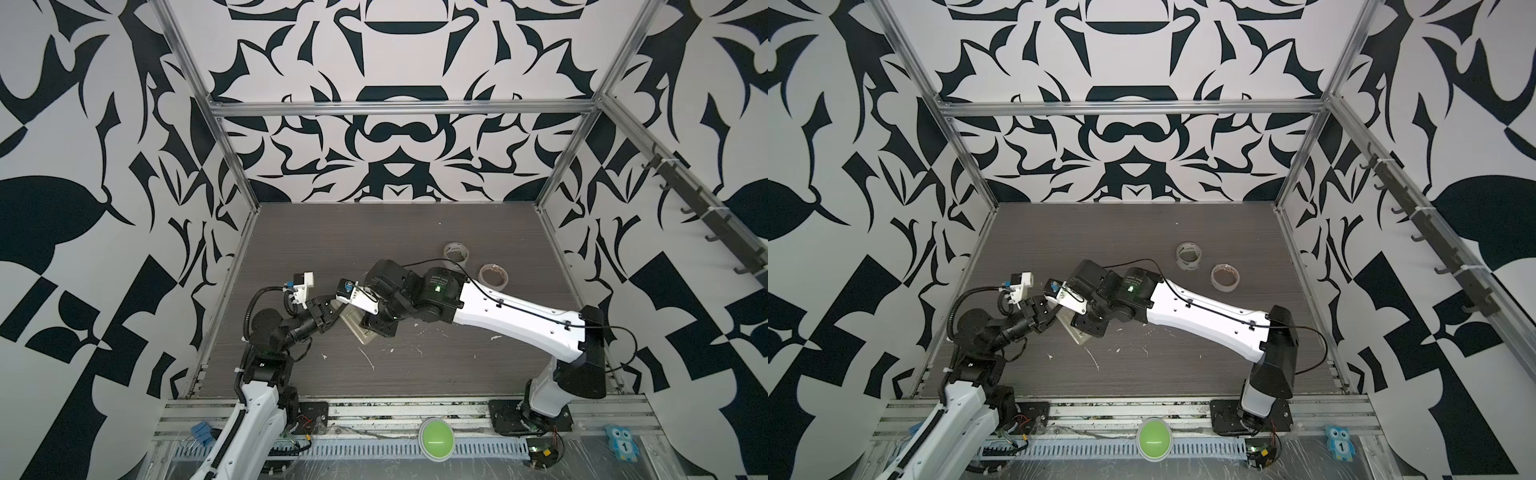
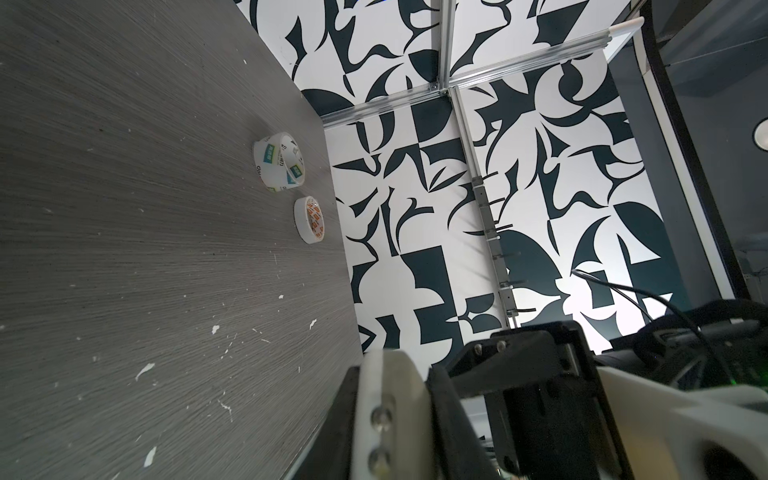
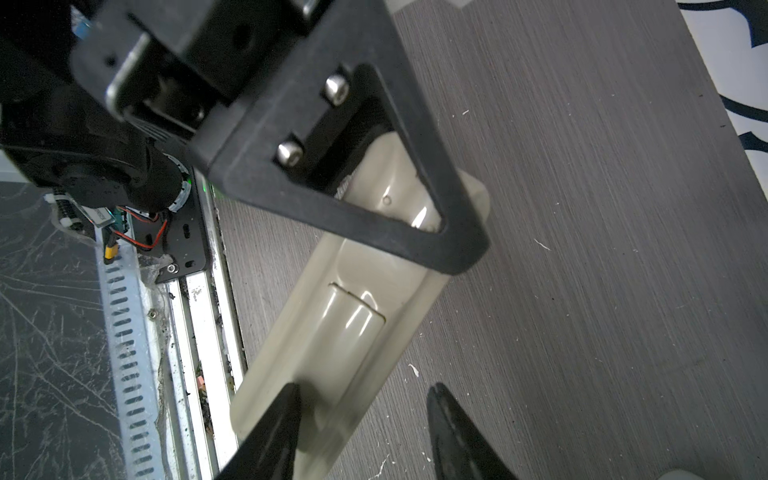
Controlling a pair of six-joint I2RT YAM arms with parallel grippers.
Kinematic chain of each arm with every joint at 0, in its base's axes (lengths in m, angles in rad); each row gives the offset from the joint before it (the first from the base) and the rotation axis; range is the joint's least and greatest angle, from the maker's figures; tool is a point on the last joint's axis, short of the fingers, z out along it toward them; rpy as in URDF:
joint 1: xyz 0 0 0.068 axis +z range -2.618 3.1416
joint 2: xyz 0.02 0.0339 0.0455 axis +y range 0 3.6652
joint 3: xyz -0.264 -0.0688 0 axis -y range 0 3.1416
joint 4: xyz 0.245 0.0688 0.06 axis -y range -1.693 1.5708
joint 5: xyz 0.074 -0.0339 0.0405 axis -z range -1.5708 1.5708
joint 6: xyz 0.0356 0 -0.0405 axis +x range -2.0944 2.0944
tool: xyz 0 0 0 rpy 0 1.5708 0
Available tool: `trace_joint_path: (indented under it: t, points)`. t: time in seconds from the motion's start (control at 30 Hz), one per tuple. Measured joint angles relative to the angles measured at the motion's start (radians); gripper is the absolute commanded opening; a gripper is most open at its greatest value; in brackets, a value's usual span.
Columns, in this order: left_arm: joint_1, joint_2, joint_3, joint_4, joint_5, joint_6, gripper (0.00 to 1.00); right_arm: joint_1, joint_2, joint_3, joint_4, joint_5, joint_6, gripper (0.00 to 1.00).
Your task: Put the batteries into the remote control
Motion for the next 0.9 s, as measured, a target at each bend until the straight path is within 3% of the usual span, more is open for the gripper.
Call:
trace_joint_path:
  t: [0.77,0.9]
  points:
    - [-0.001,-0.021,0.000,0.003,0.029,-0.010,0.00,-0.012,-0.035,0.003,-0.024,0.014,0.003,0.54]
    - [-0.001,-0.021,0.000,0.003,0.031,-0.009,0.00,-0.013,-0.039,0.002,-0.023,0.018,0.024,0.61]
